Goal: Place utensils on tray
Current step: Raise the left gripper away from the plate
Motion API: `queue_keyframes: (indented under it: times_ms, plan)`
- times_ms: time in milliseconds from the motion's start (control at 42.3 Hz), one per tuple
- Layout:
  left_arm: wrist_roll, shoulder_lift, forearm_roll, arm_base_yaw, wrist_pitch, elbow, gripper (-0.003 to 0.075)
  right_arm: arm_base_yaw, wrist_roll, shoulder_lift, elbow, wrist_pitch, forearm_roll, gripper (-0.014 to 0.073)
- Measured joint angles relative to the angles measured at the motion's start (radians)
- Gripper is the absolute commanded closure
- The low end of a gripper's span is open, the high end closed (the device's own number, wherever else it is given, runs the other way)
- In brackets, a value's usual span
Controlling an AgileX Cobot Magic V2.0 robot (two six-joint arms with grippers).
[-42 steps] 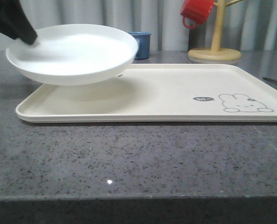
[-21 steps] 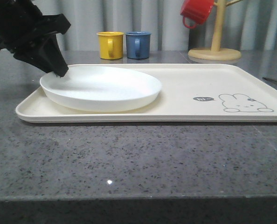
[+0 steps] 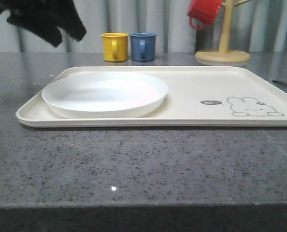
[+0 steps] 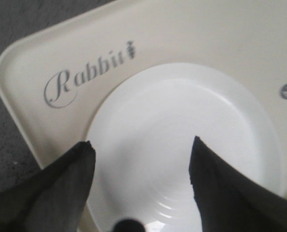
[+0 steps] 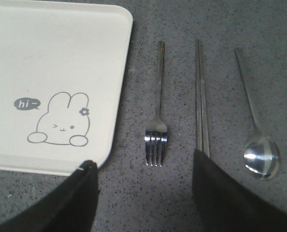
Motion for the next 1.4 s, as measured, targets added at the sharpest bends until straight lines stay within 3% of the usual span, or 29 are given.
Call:
queue_keyframes:
  times_ms: [142, 355, 520, 828, 1065, 1396]
  plan:
    - [-0.063, -0.151, 0.134, -0.122, 0.019, 0.012, 0.0291, 0.0, 0.0, 0.0, 0.0, 0.0, 0.0, 0.0137]
    - [-0.314, -0.354, 0.451, -0.36, 0.038, 0.134, 0.0293, 0.0, 0.0, 0.0, 0.0, 0.0, 0.0, 0.0137]
    - [-0.462, -0.531, 0.565, -0.472, 0.04, 0.262, 0.0293, 0.0, 0.0, 0.0, 0.0, 0.0, 0.0, 0.0137]
    - [-0.495, -0.814, 0.586, -0.49, 0.046, 0.446, 0.0293, 0.0, 0.0, 0.0, 0.0, 0.0, 0.0, 0.0137]
    - [-0.495, -0.874, 0.586, -0.49, 0.057, 0.479, 0.0293, 0.0, 0.0, 0.037, -0.054, 0.027, -0.002, 0.0137]
    - [-0.501, -0.874, 0.586, -0.49, 0.057, 0.482, 0.0293, -0.027, 0.0, 0.379, -0.34, 0.305, 0.0, 0.0137]
